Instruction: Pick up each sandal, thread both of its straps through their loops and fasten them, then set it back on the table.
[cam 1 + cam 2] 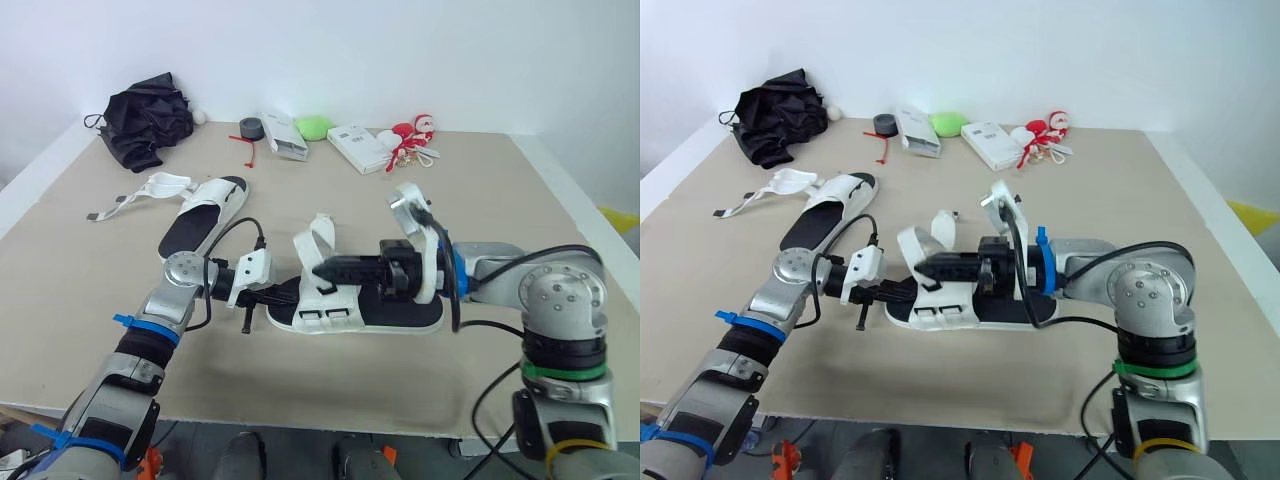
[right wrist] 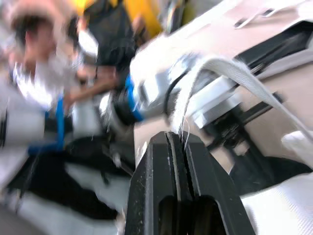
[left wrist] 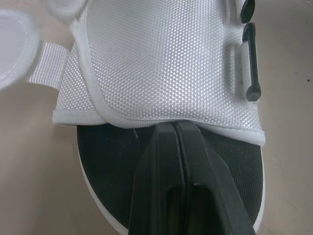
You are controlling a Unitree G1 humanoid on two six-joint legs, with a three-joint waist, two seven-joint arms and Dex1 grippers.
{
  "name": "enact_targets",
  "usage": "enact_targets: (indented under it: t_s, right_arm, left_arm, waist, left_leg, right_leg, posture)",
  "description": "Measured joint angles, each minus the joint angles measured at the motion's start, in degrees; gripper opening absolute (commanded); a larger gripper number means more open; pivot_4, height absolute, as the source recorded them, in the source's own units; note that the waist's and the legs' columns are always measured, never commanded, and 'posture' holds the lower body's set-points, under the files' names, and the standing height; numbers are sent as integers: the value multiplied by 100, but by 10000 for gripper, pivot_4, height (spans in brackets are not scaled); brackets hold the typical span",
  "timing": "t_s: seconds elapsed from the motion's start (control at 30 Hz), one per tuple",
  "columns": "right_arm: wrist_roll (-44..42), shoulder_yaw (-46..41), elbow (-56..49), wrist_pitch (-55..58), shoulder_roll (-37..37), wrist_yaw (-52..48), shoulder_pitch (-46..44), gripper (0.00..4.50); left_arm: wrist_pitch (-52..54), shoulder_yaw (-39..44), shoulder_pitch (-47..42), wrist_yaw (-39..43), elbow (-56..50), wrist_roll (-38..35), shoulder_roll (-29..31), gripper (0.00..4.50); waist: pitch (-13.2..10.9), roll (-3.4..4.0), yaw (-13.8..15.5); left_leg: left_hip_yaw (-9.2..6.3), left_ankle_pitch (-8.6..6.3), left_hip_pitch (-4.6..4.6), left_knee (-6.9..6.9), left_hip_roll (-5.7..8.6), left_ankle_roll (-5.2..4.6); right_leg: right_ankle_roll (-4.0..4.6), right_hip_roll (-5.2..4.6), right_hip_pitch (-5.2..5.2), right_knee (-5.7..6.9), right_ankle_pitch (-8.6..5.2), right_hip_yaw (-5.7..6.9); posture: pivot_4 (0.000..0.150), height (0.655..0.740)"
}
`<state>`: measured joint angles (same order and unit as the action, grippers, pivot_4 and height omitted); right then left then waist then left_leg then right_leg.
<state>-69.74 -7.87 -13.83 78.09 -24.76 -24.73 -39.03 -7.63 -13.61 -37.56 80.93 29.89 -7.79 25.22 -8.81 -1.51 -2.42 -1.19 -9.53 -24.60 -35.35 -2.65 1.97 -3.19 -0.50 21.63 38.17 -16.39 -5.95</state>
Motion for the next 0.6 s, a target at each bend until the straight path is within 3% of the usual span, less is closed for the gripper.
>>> enact_targets:
  t_s: [0.3, 0.4, 0.6]
  right_arm:
    - [-600, -625, 383, 516, 686, 2489, 768, 439]
    - [-1295, -804, 392, 410, 675, 3159, 889, 439]
    - [-3526, -467, 335, -823, 115, 4932, 1259, 439]
  left_arm:
    - [1, 1, 4, -9, -1, -1, -3, 0]
    - [1, 3, 9, -21, 4, -1, 2, 0]
    - [0, 4, 2, 8, 5, -2, 10, 0]
  waist:
    - [3, 2, -1]
    - [3, 2, -6]
    - [3, 2, -16]
  left_leg:
    - [-1, 0, -3, 0, 0, 0]
    - [-3, 1, -2, 0, -2, -2]
    - [-1, 0, -3, 1, -1, -5]
  right_leg:
    - [-1, 0, 0, -1, -1, 0]
    - [0, 0, -1, -1, 0, 2]
    - [4, 0, -2, -3, -4, -1]
  posture:
    - [1500, 7380]
    - [1500, 7380]
    - [1500, 7380]
